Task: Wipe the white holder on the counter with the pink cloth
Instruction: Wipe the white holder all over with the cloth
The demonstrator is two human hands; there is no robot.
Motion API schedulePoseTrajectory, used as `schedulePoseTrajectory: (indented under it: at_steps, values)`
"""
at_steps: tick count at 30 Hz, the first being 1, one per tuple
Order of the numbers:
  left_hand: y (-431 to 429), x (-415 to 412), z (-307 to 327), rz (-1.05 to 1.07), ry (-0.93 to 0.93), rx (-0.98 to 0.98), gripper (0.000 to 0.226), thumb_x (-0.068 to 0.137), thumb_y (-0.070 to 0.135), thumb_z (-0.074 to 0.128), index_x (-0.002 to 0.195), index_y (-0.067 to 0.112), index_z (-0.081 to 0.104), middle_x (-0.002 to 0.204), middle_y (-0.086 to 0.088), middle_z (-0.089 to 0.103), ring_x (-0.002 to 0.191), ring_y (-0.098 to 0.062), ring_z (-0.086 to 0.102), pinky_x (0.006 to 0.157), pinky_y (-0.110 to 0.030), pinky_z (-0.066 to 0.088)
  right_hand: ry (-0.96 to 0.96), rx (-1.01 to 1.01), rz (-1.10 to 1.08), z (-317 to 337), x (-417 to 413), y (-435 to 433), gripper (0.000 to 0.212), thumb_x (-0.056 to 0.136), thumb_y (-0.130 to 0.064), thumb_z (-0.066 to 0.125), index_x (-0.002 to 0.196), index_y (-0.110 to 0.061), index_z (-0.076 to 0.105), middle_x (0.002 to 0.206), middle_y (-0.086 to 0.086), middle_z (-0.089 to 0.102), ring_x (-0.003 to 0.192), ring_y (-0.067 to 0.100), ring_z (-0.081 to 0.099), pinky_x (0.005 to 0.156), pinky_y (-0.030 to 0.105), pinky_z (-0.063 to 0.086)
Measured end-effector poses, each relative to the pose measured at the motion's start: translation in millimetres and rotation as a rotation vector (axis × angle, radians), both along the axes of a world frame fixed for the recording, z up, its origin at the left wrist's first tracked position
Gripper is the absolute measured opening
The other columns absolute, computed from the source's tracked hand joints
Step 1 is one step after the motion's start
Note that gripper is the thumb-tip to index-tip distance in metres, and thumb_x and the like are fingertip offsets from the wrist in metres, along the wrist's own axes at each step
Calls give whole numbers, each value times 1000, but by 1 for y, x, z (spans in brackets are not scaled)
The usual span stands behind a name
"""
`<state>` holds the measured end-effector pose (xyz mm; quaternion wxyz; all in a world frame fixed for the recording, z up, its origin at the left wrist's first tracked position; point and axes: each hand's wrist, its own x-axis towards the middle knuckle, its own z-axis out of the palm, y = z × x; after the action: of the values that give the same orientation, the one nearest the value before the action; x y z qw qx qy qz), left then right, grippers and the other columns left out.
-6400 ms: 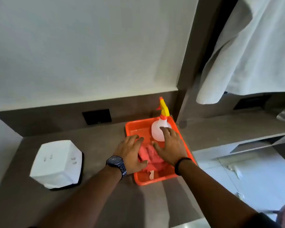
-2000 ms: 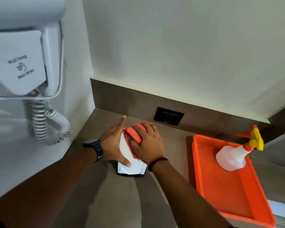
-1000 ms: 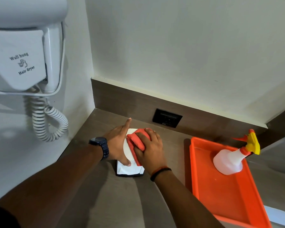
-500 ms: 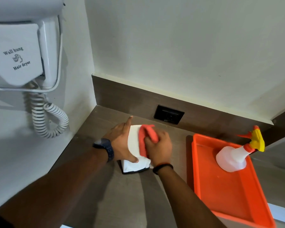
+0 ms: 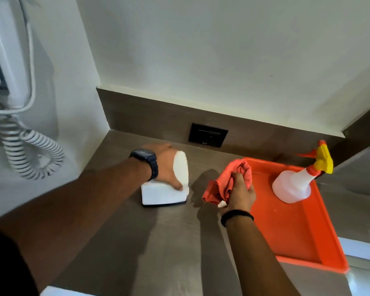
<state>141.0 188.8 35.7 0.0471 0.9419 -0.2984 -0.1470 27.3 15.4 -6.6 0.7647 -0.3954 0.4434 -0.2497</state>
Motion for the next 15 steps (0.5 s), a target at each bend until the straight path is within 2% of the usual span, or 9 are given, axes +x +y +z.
schedulePoseTrajectory:
  at_steps: [2,3,4,5,7,9,11,13,15]
  values:
    - [4,-4,0,327,-12,-61,112,28,95,54,117,28,57,120,-4,61,101,-28,57,81,-37,48,-1,-19,16,0,-3,1,12,88,-11,66,94,-20,73,100,12,75,107,34,70,100,56,53]
    - [9,-5,1,411,43,-77,126,23,98,51,125,24,51,129,-8,56,110,-31,53,88,-42,47,-1,-40,33,-2,-4,2,13,89,-11,66,89,-22,72,95,10,74,103,33,69,100,55,54]
    - [16,-4,1,406,64,-64,141,19,101,48,135,21,38,140,-11,44,122,-33,43,98,-47,41,3,-65,56,-4,-6,3,14,90,-10,65,86,-22,72,94,10,73,99,31,68,99,54,54]
    - [23,-1,-1,318,28,-18,152,16,102,45,142,22,22,150,-12,29,133,-35,29,106,-52,30,12,-96,83,-6,-8,6,15,90,-8,65,87,-21,71,96,13,73,96,29,67,97,52,55]
    - [38,6,-3,-14,-8,141,159,11,102,42,144,30,-6,158,-6,4,141,-30,2,114,-54,8,44,-144,150,-12,-14,16,15,89,-5,65,89,-19,72,96,18,73,88,24,67,85,44,57]
    - [45,13,-3,-194,70,227,163,8,99,49,141,33,-19,158,-1,-5,142,-26,-7,115,-50,-3,80,-170,212,-22,-18,29,17,88,-3,66,81,-18,72,83,12,72,71,14,67,64,27,57]
    - [44,17,-8,-228,93,224,164,14,89,63,142,27,-19,158,-2,0,142,-23,-3,114,-45,-2,93,-172,276,-30,-16,45,15,87,-2,66,80,-14,73,76,6,71,61,8,64,53,16,53]
    - [40,16,-15,-233,33,188,159,22,79,69,145,21,-12,156,-4,9,141,-23,8,116,-42,4,86,-159,342,-35,-10,60,15,86,-3,67,83,-15,74,78,4,73,63,7,66,56,15,54]
    - [40,15,-23,-233,-61,133,151,23,77,67,145,20,-1,152,-5,22,135,-24,21,113,-39,15,90,-142,431,-40,-2,76,16,87,-7,67,85,-21,74,87,4,77,74,7,70,66,18,57]
